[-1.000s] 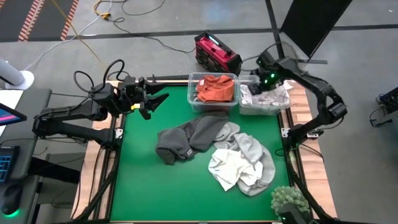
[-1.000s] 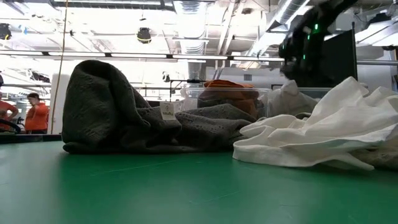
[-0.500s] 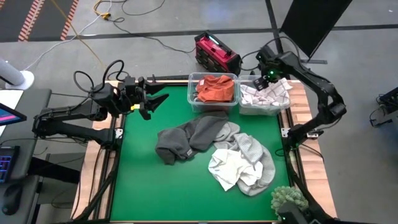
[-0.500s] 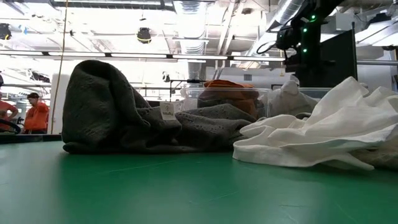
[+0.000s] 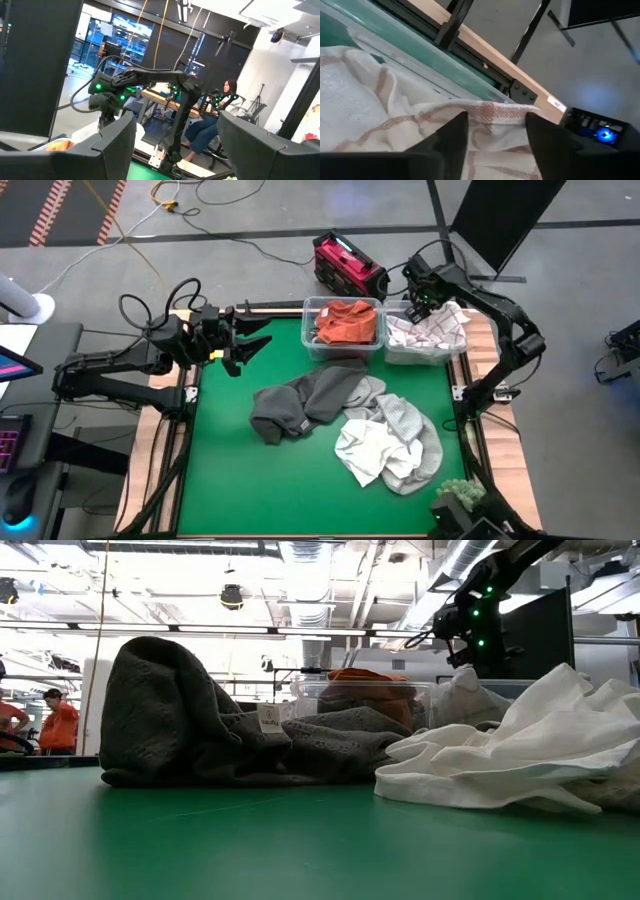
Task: Sort towels by color in basket
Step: Put the white-brown towel into the right transparent bin
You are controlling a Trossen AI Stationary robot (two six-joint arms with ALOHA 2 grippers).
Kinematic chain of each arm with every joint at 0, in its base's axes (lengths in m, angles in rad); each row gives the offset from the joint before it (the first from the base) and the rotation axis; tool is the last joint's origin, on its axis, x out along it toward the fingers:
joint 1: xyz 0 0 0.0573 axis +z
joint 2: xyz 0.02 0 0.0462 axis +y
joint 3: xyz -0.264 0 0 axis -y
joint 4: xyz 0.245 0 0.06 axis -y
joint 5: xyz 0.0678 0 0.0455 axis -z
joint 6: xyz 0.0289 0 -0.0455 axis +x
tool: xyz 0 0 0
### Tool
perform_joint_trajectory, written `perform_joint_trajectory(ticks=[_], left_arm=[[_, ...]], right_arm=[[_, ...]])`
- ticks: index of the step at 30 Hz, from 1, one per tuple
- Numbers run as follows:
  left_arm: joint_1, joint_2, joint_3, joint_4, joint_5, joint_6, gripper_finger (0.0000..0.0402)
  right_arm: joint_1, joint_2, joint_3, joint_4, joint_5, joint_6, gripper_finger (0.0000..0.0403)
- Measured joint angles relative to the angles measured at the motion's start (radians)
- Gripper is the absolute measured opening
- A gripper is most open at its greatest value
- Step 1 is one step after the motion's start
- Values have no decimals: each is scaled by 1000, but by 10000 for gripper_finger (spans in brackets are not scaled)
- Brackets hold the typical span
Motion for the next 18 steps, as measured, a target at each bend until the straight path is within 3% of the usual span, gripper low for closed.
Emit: perform_joint_trajectory(ticks=[7,11,18], left_arm=[[0,-11,0,-1,0,0,265],[0,-28,0,-8,-2,15,265],[1,-50,0,-15,-21,54,265]], right_arm=[[27,22,3,10,49,-18,90],[29,16,-4,3,-21,-17,25],[28,4,-2,-38,-34,-14,24]])
